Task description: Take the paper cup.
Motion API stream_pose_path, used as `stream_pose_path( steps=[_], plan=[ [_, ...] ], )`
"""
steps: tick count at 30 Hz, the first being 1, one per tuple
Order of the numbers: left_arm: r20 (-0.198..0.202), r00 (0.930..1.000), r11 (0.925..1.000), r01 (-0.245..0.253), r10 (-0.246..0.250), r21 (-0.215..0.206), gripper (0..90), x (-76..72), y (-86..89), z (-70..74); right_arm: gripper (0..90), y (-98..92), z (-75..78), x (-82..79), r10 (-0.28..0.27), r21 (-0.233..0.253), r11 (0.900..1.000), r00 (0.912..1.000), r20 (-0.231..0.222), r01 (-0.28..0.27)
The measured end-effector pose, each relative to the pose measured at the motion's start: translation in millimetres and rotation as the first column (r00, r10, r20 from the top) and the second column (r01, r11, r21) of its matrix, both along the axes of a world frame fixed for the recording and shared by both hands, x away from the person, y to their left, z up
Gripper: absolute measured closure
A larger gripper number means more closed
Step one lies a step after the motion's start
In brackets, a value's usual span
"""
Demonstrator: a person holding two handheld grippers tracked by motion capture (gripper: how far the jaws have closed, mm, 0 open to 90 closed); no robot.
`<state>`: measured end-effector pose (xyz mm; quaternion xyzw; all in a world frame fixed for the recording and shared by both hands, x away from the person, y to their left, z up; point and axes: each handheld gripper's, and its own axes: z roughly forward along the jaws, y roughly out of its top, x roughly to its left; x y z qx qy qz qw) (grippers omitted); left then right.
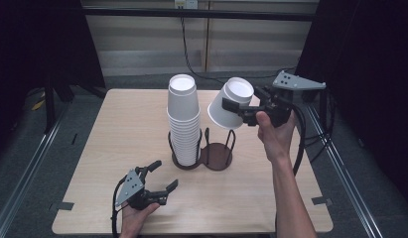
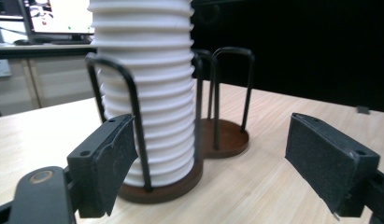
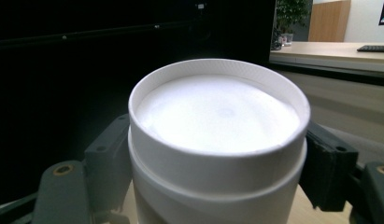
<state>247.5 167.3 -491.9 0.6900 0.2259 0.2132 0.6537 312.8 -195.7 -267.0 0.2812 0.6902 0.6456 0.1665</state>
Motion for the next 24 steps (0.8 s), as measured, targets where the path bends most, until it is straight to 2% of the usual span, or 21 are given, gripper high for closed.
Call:
stream_pose_path(
  steps=[1, 3, 6, 7, 8, 11, 16, 19, 21, 24],
  plan=[
    [0.000, 1.0000, 1.0000, 0.000, 0.000, 0.000, 16.0, 0.0, 0.0, 0.0, 23.0, 0.0, 0.0, 0.0, 0.000, 0.000, 1.000, 1.0000, 0.000, 0.000],
    [0.013, 0.9994, 0.9994, 0.031, -0.031, 0.013, 16.0, 0.0, -2.1, 10.7, 23.0, 1.1, -7.7, -1.9, 0.009, -0.004, 1.000, 0.9999, -0.008, -0.009],
    [0.031, 0.9987, 0.9990, 0.041, -0.041, 0.019, 16.0, -0.1, -3.8, 17.7, 23.0, 2.5, -11.7, -3.4, 0.017, -0.012, 1.000, 0.9998, -0.008, -0.017],
    [0.026, 0.9984, 0.9986, 0.049, -0.049, 0.022, 16.0, -0.1, -3.7, 19.8, 23.0, 3.8, -14.1, -4.6, 0.021, -0.015, 1.000, 0.9998, -0.008, -0.021],
    [0.032, 0.9974, 0.9979, 0.065, -0.065, 0.008, 16.0, 0.8, -4.3, 24.5, 23.0, 6.3, -18.3, -6.7, 0.026, -0.023, 0.999, 0.9996, -0.012, -0.026],
    [0.038, 0.9967, 0.9974, 0.071, -0.071, 0.008, 16.0, 1.2, -5.4, 28.5, 23.0, 9.3, -23.0, -8.6, 0.037, -0.029, 0.999, 0.9992, -0.013, -0.037],
    [0.048, 0.9948, 0.9959, 0.089, -0.090, 0.011, 16.0, 2.8, -8.5, 34.8, 23.1, 18.9, -44.0, -14.0, 0.069, -0.036, 0.997, 0.9970, -0.034, -0.070],
    [0.053, 0.9943, 0.9957, 0.091, -0.092, 0.016, 15.9, 2.6, -9.4, 35.7, 23.1, 21.2, -49.5, -14.9, 0.075, -0.037, 0.996, 0.9963, -0.043, -0.076],
    [0.053, 0.9926, 0.9939, 0.108, -0.109, 0.022, 15.8, 2.2, -10.8, 37.9, 23.1, 25.8, -58.9, -16.6, 0.085, -0.042, 0.995, 0.9951, -0.051, -0.087],
    [0.053, 0.9908, 0.9921, 0.124, -0.125, 0.022, 15.7, 2.4, -12.2, 39.6, 23.1, 28.8, -65.1, -18.5, 0.088, -0.048, 0.995, 0.9946, -0.055, -0.091]
  ],
)
